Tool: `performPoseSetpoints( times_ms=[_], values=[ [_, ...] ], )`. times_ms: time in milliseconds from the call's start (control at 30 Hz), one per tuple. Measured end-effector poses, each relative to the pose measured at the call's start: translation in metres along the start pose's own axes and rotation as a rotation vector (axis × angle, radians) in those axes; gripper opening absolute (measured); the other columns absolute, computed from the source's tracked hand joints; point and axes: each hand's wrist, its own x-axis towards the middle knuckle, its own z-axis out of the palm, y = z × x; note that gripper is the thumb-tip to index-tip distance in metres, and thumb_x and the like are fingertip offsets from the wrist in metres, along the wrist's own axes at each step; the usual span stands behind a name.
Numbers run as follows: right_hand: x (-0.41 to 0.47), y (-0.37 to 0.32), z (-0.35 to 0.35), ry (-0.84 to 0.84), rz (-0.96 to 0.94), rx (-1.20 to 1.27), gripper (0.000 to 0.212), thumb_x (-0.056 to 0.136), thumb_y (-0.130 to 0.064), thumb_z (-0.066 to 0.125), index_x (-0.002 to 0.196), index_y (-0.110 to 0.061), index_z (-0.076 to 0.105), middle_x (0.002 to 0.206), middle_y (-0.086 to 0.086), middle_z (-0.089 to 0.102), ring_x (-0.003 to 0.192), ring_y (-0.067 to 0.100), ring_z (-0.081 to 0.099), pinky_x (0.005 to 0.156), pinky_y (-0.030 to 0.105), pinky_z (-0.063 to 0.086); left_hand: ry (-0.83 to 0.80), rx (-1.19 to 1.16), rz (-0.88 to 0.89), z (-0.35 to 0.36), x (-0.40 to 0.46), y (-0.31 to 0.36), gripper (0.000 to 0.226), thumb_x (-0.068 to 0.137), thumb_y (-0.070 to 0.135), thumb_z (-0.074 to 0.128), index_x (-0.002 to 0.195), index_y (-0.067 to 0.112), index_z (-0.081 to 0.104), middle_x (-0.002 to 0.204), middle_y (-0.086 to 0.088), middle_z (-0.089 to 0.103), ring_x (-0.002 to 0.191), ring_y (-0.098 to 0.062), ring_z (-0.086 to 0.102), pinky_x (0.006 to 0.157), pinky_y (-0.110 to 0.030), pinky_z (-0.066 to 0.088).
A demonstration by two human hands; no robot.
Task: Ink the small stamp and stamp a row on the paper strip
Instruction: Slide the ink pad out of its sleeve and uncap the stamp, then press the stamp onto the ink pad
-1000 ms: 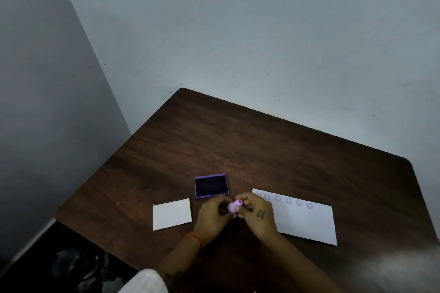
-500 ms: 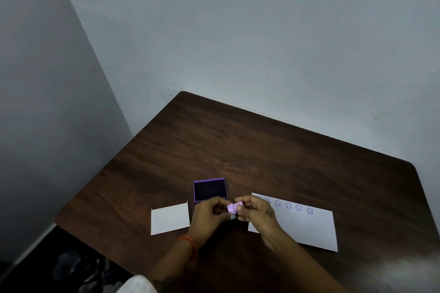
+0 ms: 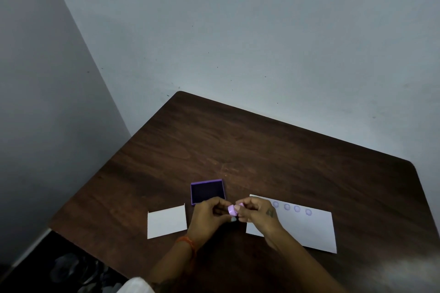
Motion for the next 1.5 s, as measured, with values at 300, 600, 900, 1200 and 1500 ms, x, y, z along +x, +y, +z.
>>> performPoseSetpoints(
  times_ms=[300,600,900,1200,1500],
  values=[
    [-0.002,-0.001,-0.019,-0.05,0.181,0.357,0.016,0.085,-0.005,0.062,0.095,-0.01,0.072,0.09,0.005,0.076,0.089,0.018,0.069,0.069,0.023,0.057,-0.037,-0.012,-0.063,0.0,0.001,-0.007,0.022,0.07,0.009,0.076,0.086,0.022,0.07,0.09,0.004,0.075,0.086,-0.003,0.069,0.075,-0.014,0.055],
    [-0.008,-0.001,-0.026,-0.182,0.317,0.992,0.016,0.067,0.002,0.064,0.079,0.001,0.075,0.084,0.014,0.076,0.071,0.018,0.073,0.059,0.025,0.06,-0.109,0.133,-0.061,0.003,-0.001,-0.014,0.025,0.075,0.011,0.072,0.087,0.031,0.064,0.096,0.013,0.068,0.089,0.006,0.063,0.072,-0.005,0.049],
    [-0.013,-0.013,-0.021,-0.239,0.237,1.062,0.019,0.07,0.005,0.059,0.078,0.0,0.075,0.086,0.016,0.076,0.076,0.022,0.074,0.06,0.029,0.061,-0.066,0.458,0.079,0.0,0.001,-0.02,0.027,0.074,0.021,0.073,0.098,0.027,0.063,0.112,0.008,0.058,0.092,-0.002,0.054,0.074,-0.009,0.043],
    [-0.008,-0.02,-0.015,-0.271,0.187,1.017,0.021,0.072,0.003,0.059,0.082,-0.005,0.076,0.087,0.01,0.077,0.081,0.017,0.073,0.064,0.025,0.061,0.368,0.581,0.227,-0.029,0.004,-0.014,0.044,0.074,0.026,0.074,0.115,0.025,0.059,0.121,0.004,0.058,0.11,-0.012,0.051,0.092,-0.018,0.039],
    [0.02,-0.035,0.012,-0.195,0.067,0.56,0.023,0.084,0.007,0.056,0.09,-0.01,0.07,0.083,0.001,0.076,0.076,0.009,0.069,0.065,0.018,0.057,0.149,0.595,0.033,-0.069,0.027,-0.027,0.09,0.071,0.029,0.075,0.144,0.022,0.022,0.154,-0.002,0.026,0.145,-0.02,0.011,0.119,-0.039,0.008]
  ],
)
